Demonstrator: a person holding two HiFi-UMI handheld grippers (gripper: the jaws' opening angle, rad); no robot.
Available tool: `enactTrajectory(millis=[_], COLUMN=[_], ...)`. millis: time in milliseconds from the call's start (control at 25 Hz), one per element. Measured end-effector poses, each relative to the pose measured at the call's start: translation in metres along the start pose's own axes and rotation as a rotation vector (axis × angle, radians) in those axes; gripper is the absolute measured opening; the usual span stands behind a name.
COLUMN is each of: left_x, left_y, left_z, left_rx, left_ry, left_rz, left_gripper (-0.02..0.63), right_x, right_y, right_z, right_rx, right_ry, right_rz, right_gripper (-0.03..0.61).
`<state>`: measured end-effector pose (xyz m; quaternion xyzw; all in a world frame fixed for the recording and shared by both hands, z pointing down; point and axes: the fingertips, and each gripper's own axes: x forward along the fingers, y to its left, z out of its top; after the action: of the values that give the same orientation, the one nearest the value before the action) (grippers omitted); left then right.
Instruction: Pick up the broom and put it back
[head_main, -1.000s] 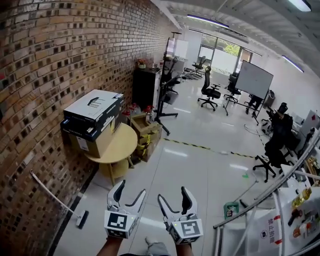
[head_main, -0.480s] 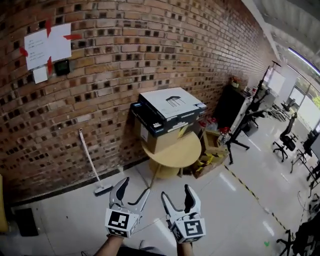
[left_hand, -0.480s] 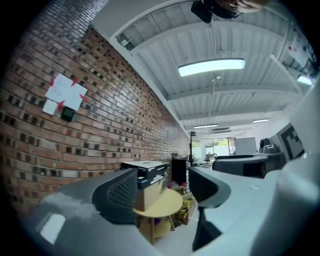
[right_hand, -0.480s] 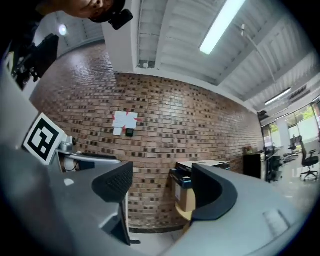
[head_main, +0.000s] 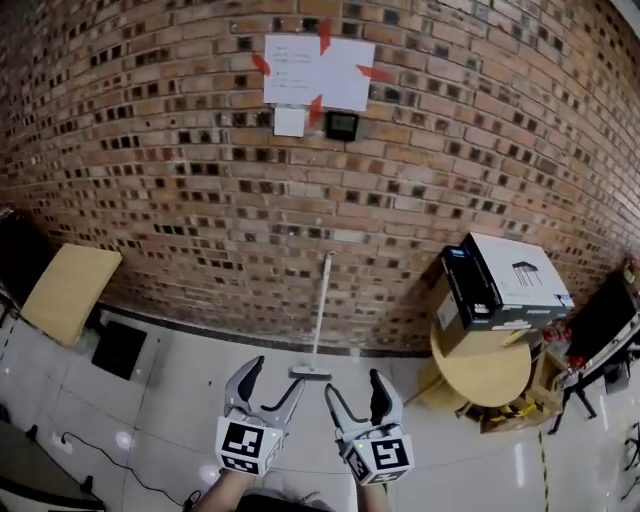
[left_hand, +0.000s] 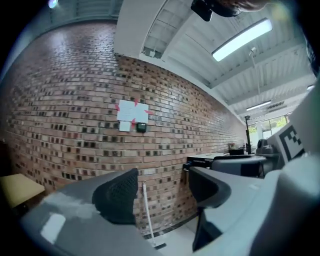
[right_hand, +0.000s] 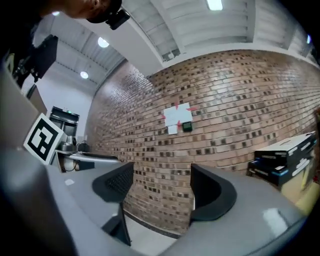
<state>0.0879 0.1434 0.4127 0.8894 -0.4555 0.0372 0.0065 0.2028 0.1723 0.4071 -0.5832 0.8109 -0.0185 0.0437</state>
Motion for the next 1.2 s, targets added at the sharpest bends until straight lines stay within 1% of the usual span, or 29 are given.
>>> enactTrajectory(millis=[80, 200, 400, 520, 600, 680, 720, 840, 1000, 1200], left_x=[-0.008, -0.016, -0.016, -0.007, 0.007, 0.024, 0.034, 0.068, 0.111, 0.159], left_y=[0.035, 0.074, 0.128, 0.147, 0.153, 0.154, 0.154, 0.165, 0.194, 0.222], left_z=[-0.003, -0.007, -0.012, -0.021, -0.027, -0.035, -0.038, -0.038, -0.022, -0.006], left_rx=[-0.004, -0.027, -0.053, -0.078, -0.098, -0.101, -0.095, -0.083, -0.027, 0.006], left_ry=[-0.001, 0.005, 0.005, 0.017, 0.022, 0.029, 0.03, 0.017, -0.004, -0.009], left_rz=[0.059, 0.106, 0.135, 0.121, 0.104, 0.089, 0.083, 0.079, 0.107, 0.152], left_gripper=[0.319, 0.319, 0.319, 0.318, 0.318, 0.315, 0.297, 0.291, 0.291, 0.291], right_x=[0.03, 0.064, 0.106, 0.115, 0.123, 0.134, 0.142, 0.175, 0.226, 0.289], right_y=[0.025, 0.055, 0.088, 0.097, 0.089, 0.073, 0.062, 0.033, 0.009, -0.012], right_z=[-0.001, -0.01, -0.015, -0.019, -0.027, -0.036, -0.04, -0.04, -0.031, -0.021], right_rx=[-0.003, -0.008, -0.031, -0.061, -0.055, -0.045, -0.045, -0.041, -0.044, -0.037], right_ry=[0.013, 0.03, 0.059, 0.063, 0.08, 0.109, 0.12, 0.107, 0.063, 0.036], right_rz=[0.059, 0.126, 0.163, 0.15, 0.122, 0.097, 0.083, 0.059, 0.082, 0.138], right_gripper=[0.357, 0.357, 0.357, 0.357, 0.357, 0.356, 0.356, 0.356, 0.356, 0.356])
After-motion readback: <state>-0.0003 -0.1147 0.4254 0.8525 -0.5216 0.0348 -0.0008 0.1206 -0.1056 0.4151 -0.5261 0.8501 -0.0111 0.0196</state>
